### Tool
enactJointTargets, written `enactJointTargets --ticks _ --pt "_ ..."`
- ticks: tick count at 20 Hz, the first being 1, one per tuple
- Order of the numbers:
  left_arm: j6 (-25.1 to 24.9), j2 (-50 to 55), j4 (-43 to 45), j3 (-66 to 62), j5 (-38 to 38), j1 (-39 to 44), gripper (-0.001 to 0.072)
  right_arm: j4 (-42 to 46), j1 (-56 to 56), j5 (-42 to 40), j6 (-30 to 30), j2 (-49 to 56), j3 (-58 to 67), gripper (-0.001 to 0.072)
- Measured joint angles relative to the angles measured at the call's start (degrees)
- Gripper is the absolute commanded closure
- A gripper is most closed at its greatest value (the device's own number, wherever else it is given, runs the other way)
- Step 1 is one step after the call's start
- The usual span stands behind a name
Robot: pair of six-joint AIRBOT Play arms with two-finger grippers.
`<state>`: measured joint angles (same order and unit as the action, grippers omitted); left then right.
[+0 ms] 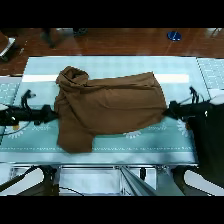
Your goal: Fold the shirts.
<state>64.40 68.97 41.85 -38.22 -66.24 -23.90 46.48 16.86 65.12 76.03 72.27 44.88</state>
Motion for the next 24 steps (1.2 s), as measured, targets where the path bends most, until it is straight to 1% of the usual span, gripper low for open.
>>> enactJointTargets --ticks 2,5,7,9,13,17,22,24 --pt "-1.03 -2.75 -6.08 -7.04 -1.25 0.0 0.068 -0.39 -0.72 2.75 -0.07 -0.39 10.21 0.0695" --pt "-2.1 -8.81 -13.79 -20.37 -0.09 0.0 0.0681 -0.55 -1.33 5.53 0.28 -3.21 28.92 0.0695" --pt "-2.36 -13.68 -15.91 -29.73 2.38 -0.22 0.068 1.22 -1.49 5.7 1.18 -6.43 40.13 0.0695" --pt "-2.25 -18.95 -15.43 -37.55 5.33 -0.83 0.0681 3.76 -1.55 5.53 1.9 -10.84 48.13 0.0695" --pt "0.24 -30.29 -7.76 -45.97 9.75 -2.89 0.0681 9.64 -1.66 6.1 2.8 -21.4 54.8 0.0695" --pt "4.24 -41.31 5.33 -48.43 12.76 -3.78 0.0681 16.09 -1.66 8.41 4.63 -30.91 56.61 0.0695" --pt "8.46 -50.86 21.0 -48.98 13.66 0.07 0.0681 22.91 -1.77 14.49 7.56 -38.38 57.16 0.0695" --pt "9.99 -52.26 26.18 -47.25 11.58 2.69 0.0681 24.11 -2.62 16.74 8.33 -39.54 56.46 0.0695"
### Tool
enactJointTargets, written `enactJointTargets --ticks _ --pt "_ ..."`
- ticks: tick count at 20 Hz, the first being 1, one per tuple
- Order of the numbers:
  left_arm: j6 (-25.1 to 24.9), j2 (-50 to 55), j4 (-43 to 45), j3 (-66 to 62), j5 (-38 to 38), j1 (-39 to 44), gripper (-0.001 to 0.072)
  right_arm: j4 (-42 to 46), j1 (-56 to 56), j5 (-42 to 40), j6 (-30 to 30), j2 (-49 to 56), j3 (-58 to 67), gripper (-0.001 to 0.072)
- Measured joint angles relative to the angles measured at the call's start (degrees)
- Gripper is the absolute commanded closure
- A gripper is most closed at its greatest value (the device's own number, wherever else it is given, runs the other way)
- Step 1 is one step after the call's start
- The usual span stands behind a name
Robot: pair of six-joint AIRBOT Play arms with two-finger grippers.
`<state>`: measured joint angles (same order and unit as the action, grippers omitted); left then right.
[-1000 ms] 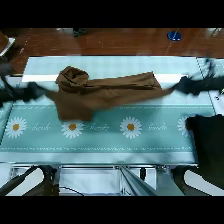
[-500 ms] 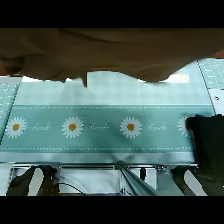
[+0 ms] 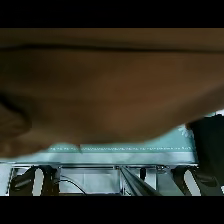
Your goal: Fold the shirts.
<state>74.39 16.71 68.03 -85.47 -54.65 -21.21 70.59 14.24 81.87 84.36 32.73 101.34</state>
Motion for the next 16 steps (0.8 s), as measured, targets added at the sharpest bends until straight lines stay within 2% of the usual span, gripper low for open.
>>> enactJointTargets --ticks 5,9,13,16 --pt "2.95 2.4 3.58 12.85 -2.95 4.09 0.0681 -0.24 -1.81 2.38 0.81 0.59 -9.44 0.0695" --pt "2.19 12.5 0.59 23.21 -2.56 5.35 0.0681 -6.03 -2.19 0.11 -1.25 7.08 -19.65 0.0695" --pt "1.92 27.8 -4.42 26.49 3.91 9.4 0.068 -11.3 -2.47 -6.58 -4.15 20.44 -24.11 0.0695" --pt "2.08 40.26 -6.23 26.67 12.66 13.57 0.0681 -14.23 -3.61 -12.83 -5.27 32.68 -24.57 0.0695"
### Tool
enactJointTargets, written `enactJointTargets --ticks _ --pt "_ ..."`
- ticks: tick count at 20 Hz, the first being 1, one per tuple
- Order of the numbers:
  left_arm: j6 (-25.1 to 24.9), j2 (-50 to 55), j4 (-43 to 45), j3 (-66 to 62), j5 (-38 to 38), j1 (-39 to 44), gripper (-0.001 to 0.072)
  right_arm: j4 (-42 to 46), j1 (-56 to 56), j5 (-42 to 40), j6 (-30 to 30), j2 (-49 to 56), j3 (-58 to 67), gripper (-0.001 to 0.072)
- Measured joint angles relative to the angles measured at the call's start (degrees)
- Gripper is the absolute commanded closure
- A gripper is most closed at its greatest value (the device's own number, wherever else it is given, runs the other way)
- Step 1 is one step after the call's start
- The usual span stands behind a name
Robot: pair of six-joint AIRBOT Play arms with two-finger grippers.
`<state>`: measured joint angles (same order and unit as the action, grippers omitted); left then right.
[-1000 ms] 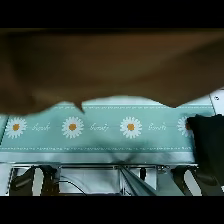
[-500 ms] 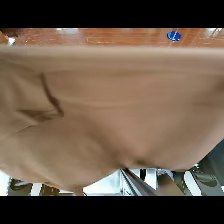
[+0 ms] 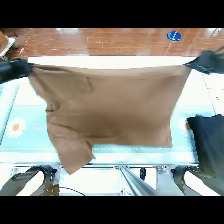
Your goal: Fold the shirts.
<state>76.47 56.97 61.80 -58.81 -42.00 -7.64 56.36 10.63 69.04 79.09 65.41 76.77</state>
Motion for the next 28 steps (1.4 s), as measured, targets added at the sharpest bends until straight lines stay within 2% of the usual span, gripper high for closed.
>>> enactJointTargets --ticks 4,9,13,19,22,23,24,25,28 --pt "4.42 14.93 -1.01 -2.71 8.26 3.26 0.0681 -3.26 -0.85 -6.54 -0.39 16.96 5.49 0.0695" --pt "6.93 23.91 -1.4 -6.88 8.48 4.22 0.068 -4.59 -1.03 -8.35 1.18 29.73 12.81 0.0695" --pt "4.13 24.76 -1.44 -9.4 -0.48 2.93 0.068 -4.87 0.7 -5.09 1.46 32.22 14.47 0.0695" --pt "-3.89 24.44 -0.94 -8.24 -21.57 -0.98 0.068 -0.52 3.89 8.7 -1.99 32.68 12.72 0.0695" --pt "-5.66 25.0 -0.96 -4.92 -24.9 -1.29 0.068 2.14 4.17 9.79 -2.62 32.74 8.55 0.0694" --pt "-6.03 25.46 -0.98 -4.11 -25.55 -1.36 0.0667 2.47 4.28 9.53 -2.75 32.74 7.17 0.0661" --pt "-6.19 25.92 -0.94 -3.56 -25.64 -1.4 0.0532 2.82 4.28 8.92 -2.82 32.74 5.9 0.0459" --pt "-6.19 26.27 -0.94 -3.21 -26.03 -1.42 0.0216 2.78 4.31 8.28 -2.82 32.74 4.96 0.0294" --pt "-5.6 26.84 -0.94 -3.87 -28.17 -1.9 0.0198 2.34 4.55 8.68 -2.29 32.37 3.63 0.0301"
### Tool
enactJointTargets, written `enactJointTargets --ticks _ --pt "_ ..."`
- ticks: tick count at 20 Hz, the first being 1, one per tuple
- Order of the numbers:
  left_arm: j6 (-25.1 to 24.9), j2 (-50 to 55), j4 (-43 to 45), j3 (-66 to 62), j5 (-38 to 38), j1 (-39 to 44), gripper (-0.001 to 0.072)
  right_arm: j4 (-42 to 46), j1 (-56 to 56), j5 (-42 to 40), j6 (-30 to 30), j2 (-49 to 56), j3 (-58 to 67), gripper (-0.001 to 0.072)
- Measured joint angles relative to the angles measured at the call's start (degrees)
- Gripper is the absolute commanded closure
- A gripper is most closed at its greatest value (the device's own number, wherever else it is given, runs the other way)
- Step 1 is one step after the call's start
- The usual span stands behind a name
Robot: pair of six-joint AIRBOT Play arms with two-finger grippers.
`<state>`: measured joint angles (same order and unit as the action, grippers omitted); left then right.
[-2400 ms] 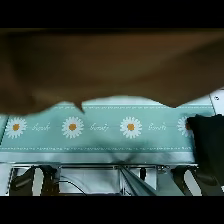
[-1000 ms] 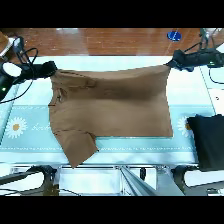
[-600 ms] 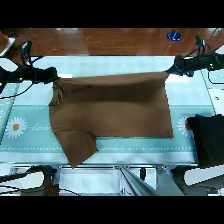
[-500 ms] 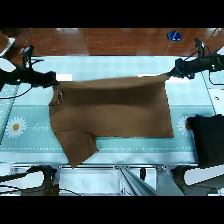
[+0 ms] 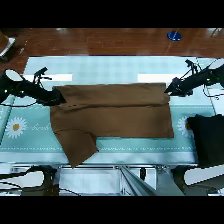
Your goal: Fold the shirts.
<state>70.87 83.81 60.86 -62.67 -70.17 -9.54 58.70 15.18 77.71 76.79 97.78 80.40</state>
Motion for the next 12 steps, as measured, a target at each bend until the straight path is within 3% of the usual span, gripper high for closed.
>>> enactJointTargets --ticks 6,12 --pt "0.24 -6.4 1.64 1.11 -8.41 -7.91 0.0198 4.81 5.97 3.58 0.83 -9.42 -4.61 0.0302" --pt "-1.11 -18.91 3.1 21.81 -7.74 -21.97 0.0198 1.55 12.37 -8.15 -0.24 -30.12 -30.29 0.0302"
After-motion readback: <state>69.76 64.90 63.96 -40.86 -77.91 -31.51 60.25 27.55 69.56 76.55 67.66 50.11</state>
